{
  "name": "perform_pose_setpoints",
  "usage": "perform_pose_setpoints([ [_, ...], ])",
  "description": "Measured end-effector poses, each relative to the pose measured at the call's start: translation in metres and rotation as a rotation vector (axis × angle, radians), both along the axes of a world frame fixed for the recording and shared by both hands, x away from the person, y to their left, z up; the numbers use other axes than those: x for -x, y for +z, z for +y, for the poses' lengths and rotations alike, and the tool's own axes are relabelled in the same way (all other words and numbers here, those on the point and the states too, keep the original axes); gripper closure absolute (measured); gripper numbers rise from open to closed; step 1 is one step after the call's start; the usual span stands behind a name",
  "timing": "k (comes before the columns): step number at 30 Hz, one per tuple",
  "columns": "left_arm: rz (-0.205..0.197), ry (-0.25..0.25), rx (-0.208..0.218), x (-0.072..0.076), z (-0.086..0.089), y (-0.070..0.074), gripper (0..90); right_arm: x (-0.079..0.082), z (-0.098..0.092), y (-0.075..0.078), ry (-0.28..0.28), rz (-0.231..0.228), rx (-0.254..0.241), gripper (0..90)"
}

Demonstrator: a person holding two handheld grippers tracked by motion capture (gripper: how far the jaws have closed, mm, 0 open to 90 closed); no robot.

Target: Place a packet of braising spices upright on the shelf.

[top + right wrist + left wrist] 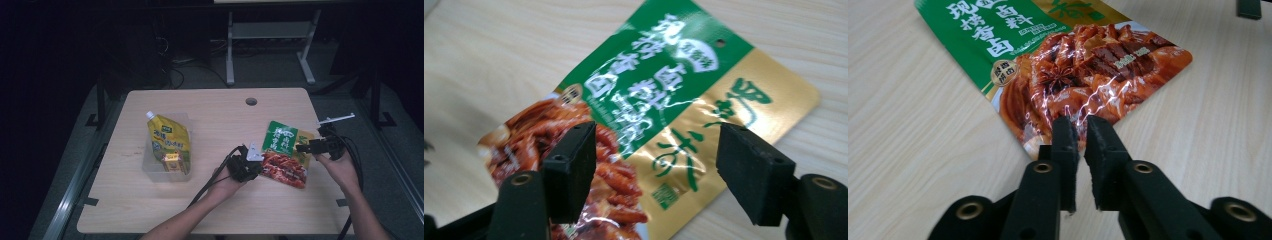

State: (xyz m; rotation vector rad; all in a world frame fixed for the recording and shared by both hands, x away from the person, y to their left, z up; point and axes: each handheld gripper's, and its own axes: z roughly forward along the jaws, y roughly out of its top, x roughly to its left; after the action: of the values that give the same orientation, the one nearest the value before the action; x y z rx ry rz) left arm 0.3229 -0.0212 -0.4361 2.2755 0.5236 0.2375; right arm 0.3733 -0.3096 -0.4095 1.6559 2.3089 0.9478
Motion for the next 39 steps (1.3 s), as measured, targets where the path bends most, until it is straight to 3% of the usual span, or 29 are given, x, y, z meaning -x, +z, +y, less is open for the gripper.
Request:
perform_pose_setpoints([
  [5,0.014,0.013,-0.007,-0.009,-0.011,-0.007,84.7,-0.009,-0.005,-0.001,-0.051,0.019,0.003,36.5],
  [9,0.028,0.022,-0.031,-0.014,-0.018,-0.013,87.5,-0.019,-0.011,-0.008,-0.098,0.057,0.016,43.3],
  [15,0.036,0.020,-0.065,-0.020,-0.025,-0.020,89.4,-0.025,-0.016,-0.016,-0.152,0.072,0.027,46.8],
  [29,0.017,0.015,-0.110,-0.018,-0.035,-0.025,89.0,-0.038,-0.019,-0.026,-0.181,0.104,0.054,44.1],
  [39,0.003,0.008,-0.152,-0.017,-0.039,-0.024,89.3,-0.039,-0.024,-0.029,-0.205,0.125,0.037,39.9],
])
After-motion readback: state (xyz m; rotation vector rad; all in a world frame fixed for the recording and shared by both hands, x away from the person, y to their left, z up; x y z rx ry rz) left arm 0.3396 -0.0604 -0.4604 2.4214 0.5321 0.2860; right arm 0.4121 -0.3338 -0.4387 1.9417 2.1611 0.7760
